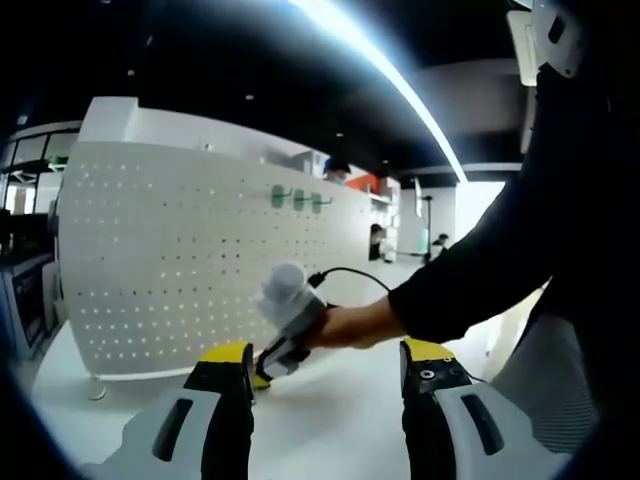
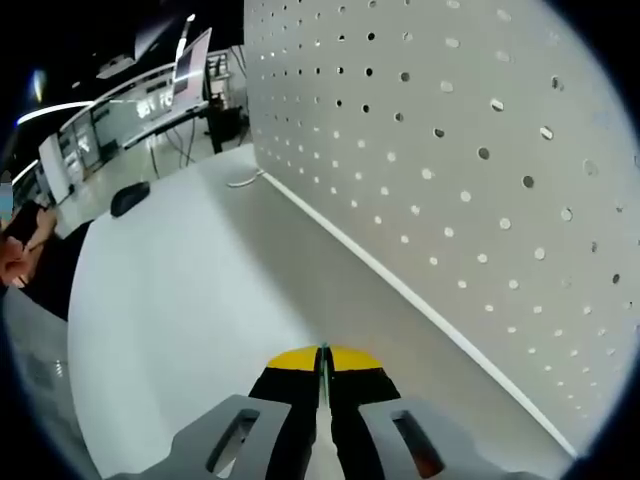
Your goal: Insert the hook assembly into the mounting plate slot until the hook locks in place.
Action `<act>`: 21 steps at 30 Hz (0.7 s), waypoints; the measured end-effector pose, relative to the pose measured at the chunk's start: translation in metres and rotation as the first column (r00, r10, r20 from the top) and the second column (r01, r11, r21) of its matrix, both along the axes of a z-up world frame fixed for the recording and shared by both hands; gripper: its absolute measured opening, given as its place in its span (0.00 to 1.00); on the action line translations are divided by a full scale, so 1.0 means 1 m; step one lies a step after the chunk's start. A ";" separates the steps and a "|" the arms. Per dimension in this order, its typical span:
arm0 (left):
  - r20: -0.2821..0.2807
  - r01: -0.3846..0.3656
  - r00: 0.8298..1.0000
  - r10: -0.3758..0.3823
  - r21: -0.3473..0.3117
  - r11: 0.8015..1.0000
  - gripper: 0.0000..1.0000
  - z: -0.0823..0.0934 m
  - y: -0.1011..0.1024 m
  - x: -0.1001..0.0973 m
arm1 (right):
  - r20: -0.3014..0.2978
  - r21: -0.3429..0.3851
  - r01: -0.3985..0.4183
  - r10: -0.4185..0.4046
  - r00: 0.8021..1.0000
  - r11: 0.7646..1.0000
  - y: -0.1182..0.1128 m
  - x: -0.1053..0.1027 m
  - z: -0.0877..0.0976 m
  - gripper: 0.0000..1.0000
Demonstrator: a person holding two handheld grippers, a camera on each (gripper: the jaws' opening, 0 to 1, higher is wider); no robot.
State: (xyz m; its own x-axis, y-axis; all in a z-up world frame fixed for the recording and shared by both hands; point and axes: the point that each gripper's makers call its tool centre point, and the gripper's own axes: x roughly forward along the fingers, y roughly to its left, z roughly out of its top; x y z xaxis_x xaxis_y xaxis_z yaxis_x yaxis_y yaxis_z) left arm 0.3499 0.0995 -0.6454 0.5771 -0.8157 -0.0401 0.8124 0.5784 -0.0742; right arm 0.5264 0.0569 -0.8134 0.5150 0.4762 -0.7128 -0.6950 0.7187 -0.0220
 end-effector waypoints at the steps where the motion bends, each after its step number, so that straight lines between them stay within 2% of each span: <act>1: 0.000 0.000 1.000 0.000 0.000 1.000 0.60 0.000 0.000 0.000 | -0.001 0.000 0.001 -0.001 1.000 1.000 -0.001 -0.001 0.000 0.00; 4: 0.000 0.003 1.000 -0.003 0.001 1.000 0.60 0.000 0.000 0.000 | -0.019 0.016 0.012 -0.012 1.000 1.000 -0.006 -0.005 0.003 0.00; 10: -0.001 0.010 1.000 -0.010 0.006 1.000 0.59 -0.001 -0.002 -0.001 | -0.007 0.036 0.017 -0.017 1.000 0.999 -0.015 -0.012 0.012 0.00; 21: -0.004 0.017 1.000 -0.017 0.006 1.000 0.58 -0.001 -0.002 -0.002 | 0.049 0.156 0.040 -0.048 0.998 0.987 -0.021 -0.025 0.051 0.00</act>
State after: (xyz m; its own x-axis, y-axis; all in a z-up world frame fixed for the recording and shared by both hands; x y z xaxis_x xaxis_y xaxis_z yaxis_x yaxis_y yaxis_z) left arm 0.3479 0.0973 -0.6468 0.5633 -0.8249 -0.0472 0.8215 0.5653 -0.0745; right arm 0.5017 0.0356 -0.7626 0.5727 0.5546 -0.6037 -0.6634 0.7462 0.0562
